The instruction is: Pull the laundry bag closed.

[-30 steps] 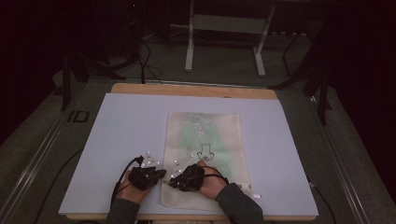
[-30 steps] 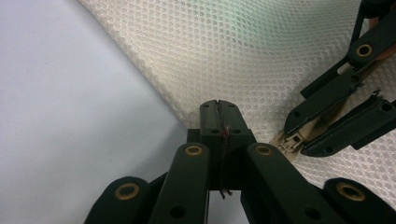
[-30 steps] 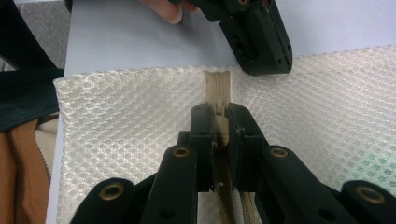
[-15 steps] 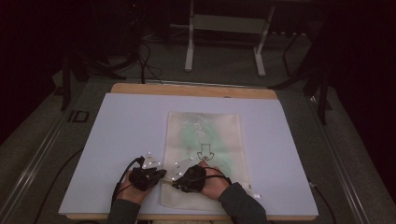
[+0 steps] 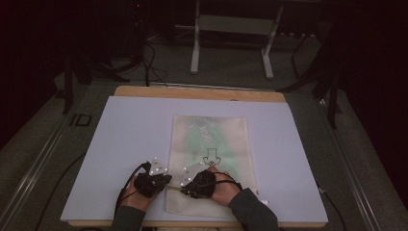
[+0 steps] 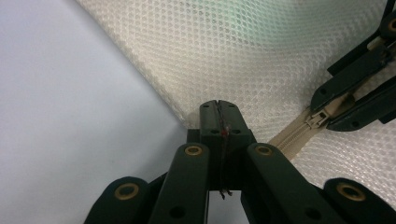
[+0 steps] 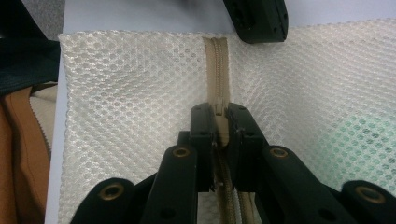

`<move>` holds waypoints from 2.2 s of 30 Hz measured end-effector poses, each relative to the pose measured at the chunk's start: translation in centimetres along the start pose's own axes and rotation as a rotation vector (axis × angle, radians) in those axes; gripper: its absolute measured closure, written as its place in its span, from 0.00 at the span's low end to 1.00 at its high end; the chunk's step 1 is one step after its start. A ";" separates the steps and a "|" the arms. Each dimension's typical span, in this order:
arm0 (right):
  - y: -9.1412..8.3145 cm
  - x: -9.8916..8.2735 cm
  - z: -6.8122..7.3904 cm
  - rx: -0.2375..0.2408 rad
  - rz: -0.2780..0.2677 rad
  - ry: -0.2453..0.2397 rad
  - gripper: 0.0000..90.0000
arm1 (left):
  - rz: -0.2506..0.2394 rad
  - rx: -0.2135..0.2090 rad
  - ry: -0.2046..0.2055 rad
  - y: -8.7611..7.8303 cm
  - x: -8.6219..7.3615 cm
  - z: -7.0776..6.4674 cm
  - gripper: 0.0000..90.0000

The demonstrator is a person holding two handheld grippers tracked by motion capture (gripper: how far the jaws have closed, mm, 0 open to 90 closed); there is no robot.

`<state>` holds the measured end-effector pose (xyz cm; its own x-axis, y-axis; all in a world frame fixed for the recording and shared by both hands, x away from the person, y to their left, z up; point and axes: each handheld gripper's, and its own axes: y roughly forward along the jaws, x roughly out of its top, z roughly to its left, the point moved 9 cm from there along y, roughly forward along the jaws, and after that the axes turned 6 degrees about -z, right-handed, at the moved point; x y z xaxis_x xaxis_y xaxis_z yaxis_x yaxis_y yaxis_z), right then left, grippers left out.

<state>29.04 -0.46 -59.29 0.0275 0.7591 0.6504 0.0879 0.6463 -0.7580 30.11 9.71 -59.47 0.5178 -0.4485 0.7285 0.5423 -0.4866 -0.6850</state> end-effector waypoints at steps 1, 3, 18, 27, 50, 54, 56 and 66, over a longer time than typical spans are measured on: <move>0.0 0.0 0.0 0.000 0.001 -0.001 0.91 | 0.001 0.000 -0.004 -0.1 0.0 -0.1 0.99; 0.0 0.0 0.0 0.002 -0.001 -0.001 0.91 | -0.012 -0.027 -0.016 -0.3 0.2 -0.4 0.99; 0.0 0.0 0.0 -0.001 -0.007 0.005 0.91 | 0.002 -0.136 -0.068 -0.5 -0.4 -1.3 0.99; 0.0 0.1 0.1 -0.009 0.020 -0.020 0.91 | 0.010 -0.140 -0.066 -0.4 -0.4 -1.3 0.99; -0.7 -0.5 0.4 -0.021 0.067 -0.059 0.91 | -0.001 -0.151 -0.066 -0.4 -0.5 -1.3 0.99; -1.0 -0.7 0.4 -0.021 0.069 -0.056 0.91 | 0.000 -0.149 -0.063 -0.4 -0.5 -1.3 0.99; -1.1 -0.9 0.4 -0.019 0.070 -0.058 0.91 | -0.002 -0.151 -0.064 -0.4 -0.5 -1.3 0.99; -1.3 -1.2 0.4 -0.022 0.077 -0.055 0.91 | -0.002 -0.153 -0.063 -0.4 -0.5 -1.3 0.99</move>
<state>28.51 -2.19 -59.05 -0.0199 0.8099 0.5863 0.1100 0.5846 -0.8038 28.74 9.19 -59.56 0.5596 -0.4018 0.7248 0.4385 -0.5986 -0.6704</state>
